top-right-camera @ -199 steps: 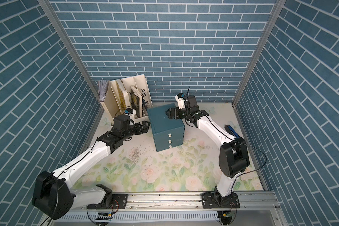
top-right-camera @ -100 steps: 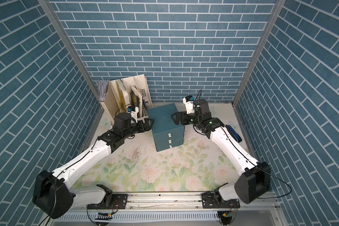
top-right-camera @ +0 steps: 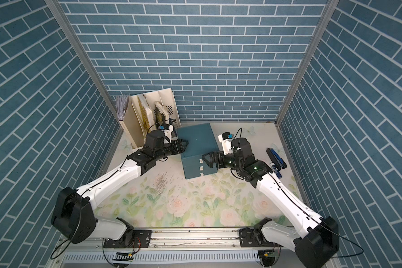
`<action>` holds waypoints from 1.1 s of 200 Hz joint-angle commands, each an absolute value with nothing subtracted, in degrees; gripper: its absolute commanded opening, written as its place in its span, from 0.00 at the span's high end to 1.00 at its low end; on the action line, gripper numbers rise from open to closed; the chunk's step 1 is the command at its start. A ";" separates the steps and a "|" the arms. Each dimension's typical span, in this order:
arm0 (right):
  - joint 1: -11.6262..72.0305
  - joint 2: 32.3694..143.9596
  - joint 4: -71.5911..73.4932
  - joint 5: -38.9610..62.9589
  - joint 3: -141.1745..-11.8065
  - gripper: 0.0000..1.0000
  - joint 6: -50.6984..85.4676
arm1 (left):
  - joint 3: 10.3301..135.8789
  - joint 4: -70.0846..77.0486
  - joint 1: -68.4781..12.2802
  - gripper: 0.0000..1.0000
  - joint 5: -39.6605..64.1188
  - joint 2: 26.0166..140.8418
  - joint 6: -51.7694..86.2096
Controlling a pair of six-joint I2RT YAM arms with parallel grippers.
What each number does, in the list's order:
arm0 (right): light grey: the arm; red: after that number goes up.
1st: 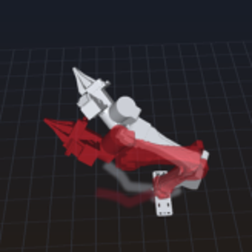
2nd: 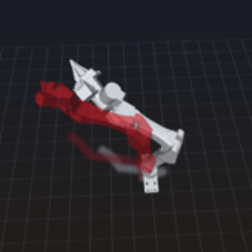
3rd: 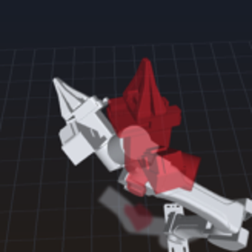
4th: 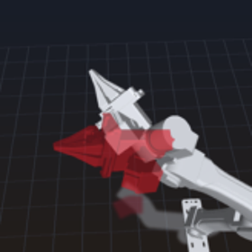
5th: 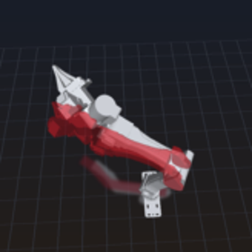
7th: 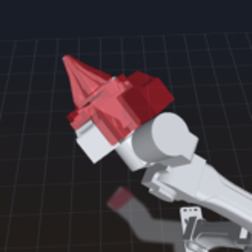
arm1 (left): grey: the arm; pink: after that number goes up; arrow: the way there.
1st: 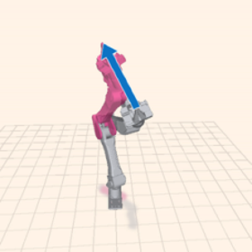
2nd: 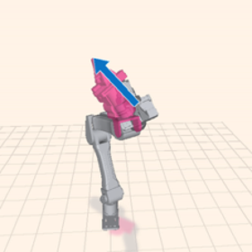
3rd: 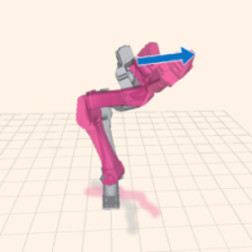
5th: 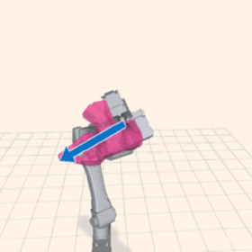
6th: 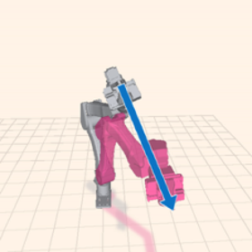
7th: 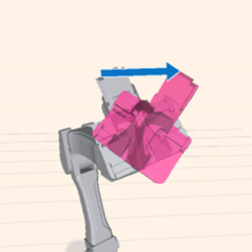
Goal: Take the seed bags out of the drawer
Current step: Move the storage box to the center of the board, then open the drawer in the storage box.
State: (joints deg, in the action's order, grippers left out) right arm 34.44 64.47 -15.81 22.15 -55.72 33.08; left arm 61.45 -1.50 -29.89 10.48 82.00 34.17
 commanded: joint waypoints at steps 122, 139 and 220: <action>37.88 67.36 3.76 20.80 -44.98 0.40 47.80 | 62.64 0.54 -31.51 0.31 8.83 82.17 35.19; 37.88 68.68 5.36 20.82 -45.00 0.42 48.70 | 62.36 0.62 -31.47 0.30 8.88 81.65 35.47; 37.89 72.81 10.75 22.41 -44.73 0.52 51.72 | 61.11 -2.93 -31.71 0.25 9.40 77.89 34.89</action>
State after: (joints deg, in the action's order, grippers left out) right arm 37.60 72.01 7.33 21.82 -45.12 49.78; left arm 62.30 -1.54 -31.16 8.80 80.01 35.35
